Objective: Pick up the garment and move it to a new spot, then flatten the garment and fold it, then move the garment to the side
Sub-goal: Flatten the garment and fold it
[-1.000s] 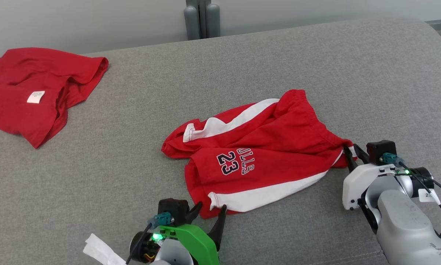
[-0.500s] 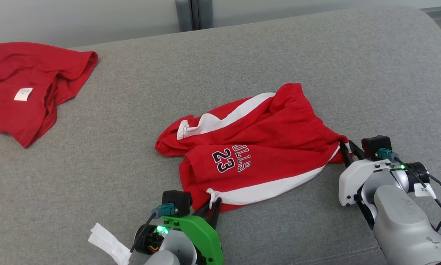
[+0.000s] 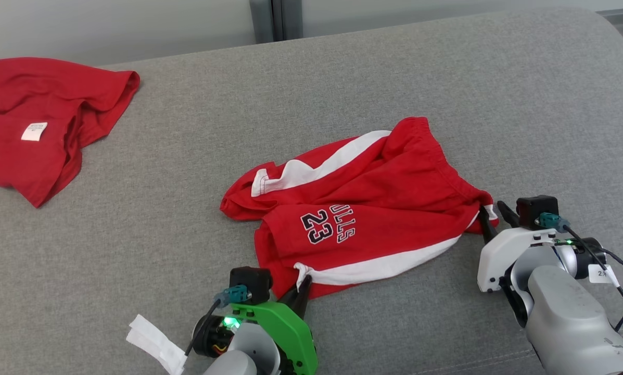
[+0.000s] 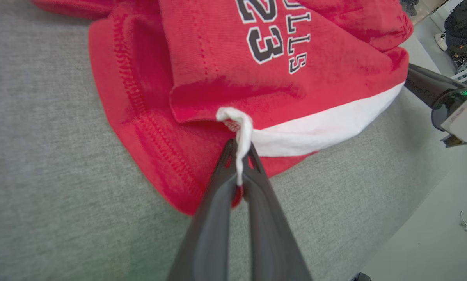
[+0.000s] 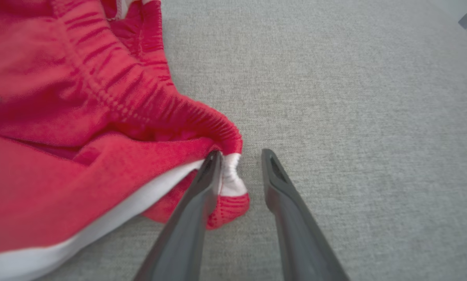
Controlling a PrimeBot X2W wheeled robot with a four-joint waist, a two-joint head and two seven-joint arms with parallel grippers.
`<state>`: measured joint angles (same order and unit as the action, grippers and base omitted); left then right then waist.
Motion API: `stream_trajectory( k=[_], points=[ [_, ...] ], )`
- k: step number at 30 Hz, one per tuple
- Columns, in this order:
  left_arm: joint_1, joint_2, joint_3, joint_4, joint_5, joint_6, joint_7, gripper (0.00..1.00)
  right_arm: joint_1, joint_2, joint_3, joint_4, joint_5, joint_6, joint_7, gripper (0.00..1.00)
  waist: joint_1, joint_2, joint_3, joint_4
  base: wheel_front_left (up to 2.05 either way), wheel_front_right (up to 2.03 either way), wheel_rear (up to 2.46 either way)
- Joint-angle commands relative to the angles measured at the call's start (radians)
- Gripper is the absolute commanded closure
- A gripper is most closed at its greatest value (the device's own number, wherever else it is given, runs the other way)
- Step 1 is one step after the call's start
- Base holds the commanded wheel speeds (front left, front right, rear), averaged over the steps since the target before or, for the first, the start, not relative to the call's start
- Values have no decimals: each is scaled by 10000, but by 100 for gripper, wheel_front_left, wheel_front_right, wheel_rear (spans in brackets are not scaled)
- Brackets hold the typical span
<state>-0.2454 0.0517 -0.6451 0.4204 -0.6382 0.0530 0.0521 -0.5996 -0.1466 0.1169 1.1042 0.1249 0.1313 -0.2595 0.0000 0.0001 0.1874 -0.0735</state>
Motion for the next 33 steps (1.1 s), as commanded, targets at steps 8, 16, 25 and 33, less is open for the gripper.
stream_trajectory(
  k=[8, 16, 25, 33],
  points=[
    [-249, -2, -21, -18, -123, 69, -334, 100, -181, -23, 682, 191, 599, -9, 65, 100, 0, -1, -75, 55, 0, 0, 0],
    [-300, 57, 413, -678, -250, 48, -1311, 100, 292, -65, 1254, -1398, 1846, -11, -50, 100, 0, -1, -444, -13, 0, 0, 0],
    [-86, 766, 1185, -2800, -169, 402, -1944, 100, 1622, -1376, 2141, -5623, 3882, -12, 772, 100, 0, -1, -1375, -150, 0, 0, 0],
    [-188, 1989, 1889, -6084, 254, 1001, -1529, 100, 3181, -2220, 1129, -10349, 4353, -11, 2721, 100, 0, -1, -2264, -146, 0, 0, 0]
  ],
)
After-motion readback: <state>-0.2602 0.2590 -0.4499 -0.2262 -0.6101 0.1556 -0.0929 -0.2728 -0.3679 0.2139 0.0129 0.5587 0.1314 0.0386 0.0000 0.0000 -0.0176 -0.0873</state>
